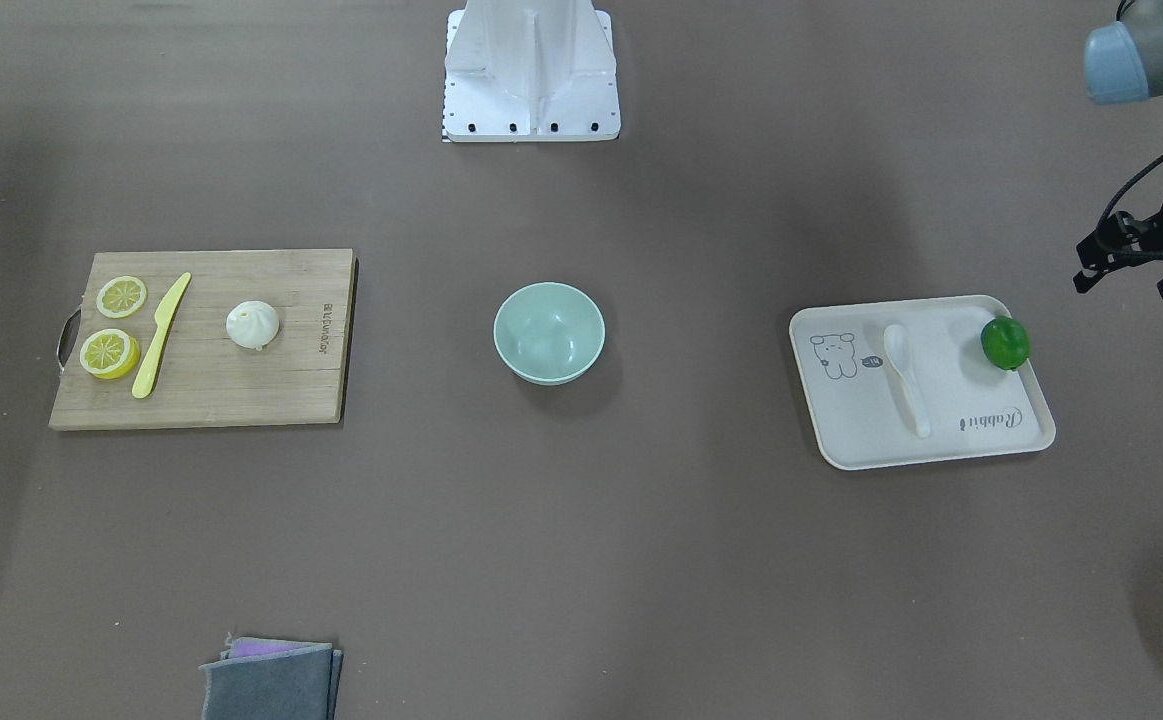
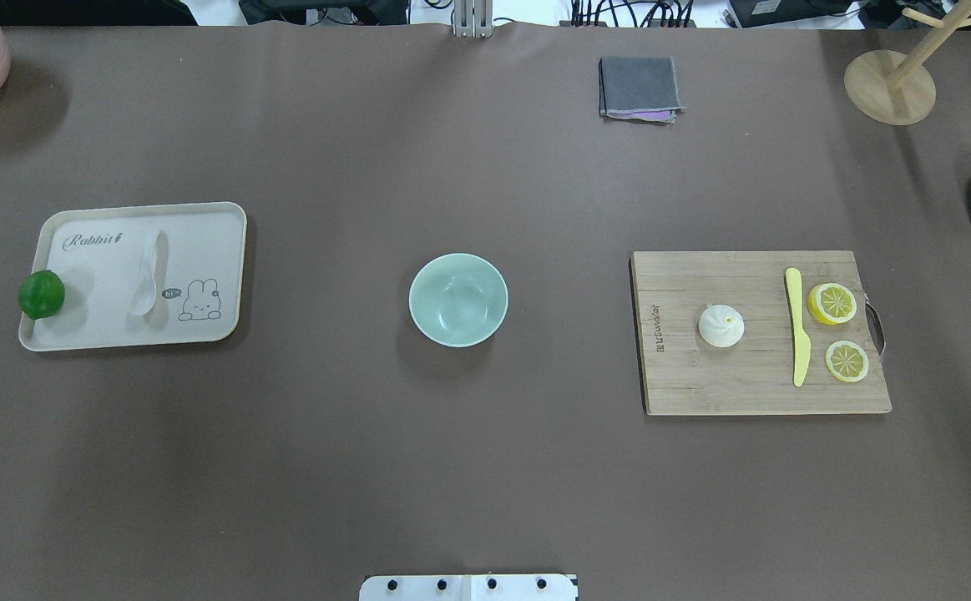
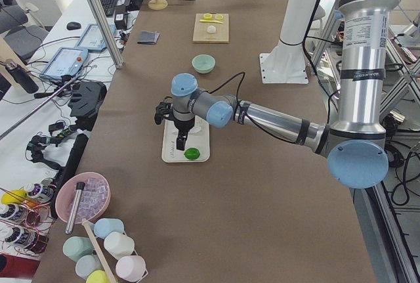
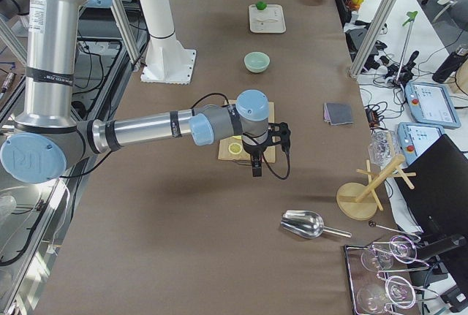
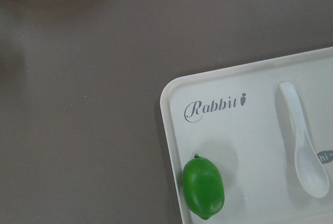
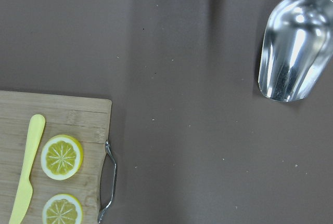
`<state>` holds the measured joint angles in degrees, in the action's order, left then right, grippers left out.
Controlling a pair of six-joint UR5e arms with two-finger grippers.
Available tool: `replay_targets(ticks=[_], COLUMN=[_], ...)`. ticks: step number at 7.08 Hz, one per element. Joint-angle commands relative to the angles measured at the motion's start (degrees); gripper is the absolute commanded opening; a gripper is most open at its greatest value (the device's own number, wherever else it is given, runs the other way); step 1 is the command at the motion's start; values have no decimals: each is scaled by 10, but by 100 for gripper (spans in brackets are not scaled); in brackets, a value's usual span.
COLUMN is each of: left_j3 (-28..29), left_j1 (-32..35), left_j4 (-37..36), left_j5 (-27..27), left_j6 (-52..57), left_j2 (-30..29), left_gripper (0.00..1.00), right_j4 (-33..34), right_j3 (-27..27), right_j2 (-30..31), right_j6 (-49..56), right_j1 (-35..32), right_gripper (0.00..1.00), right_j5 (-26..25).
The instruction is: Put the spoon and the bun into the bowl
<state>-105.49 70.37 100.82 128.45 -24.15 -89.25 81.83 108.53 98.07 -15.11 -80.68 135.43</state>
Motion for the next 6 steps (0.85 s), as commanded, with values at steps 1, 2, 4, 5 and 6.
replay_targets(ticks=[1, 2, 4, 5, 6], left_j3=[6, 20, 62, 90, 115], left_j1=[-1, -1, -55, -75, -99], left_j4=[-4, -5, -4, -4, -2], left_j5=[2, 14, 11, 10, 2], left_j6=[0, -17, -166, -202, -226], left_j2=[-7, -29, -114, -146, -175], left_gripper=[97, 97, 97, 97, 97], right_j4=[0, 0, -2, -2, -3], right_j3=[3, 4, 6, 13, 24], right_j2=[-1, -2, -19, -31, -47], right_j6=[-11, -17, -65, -104, -151], right_j1=[0, 1, 9, 27, 51], right_gripper=[99, 99, 99, 99, 99], right_j5=[1, 1, 14, 19, 19])
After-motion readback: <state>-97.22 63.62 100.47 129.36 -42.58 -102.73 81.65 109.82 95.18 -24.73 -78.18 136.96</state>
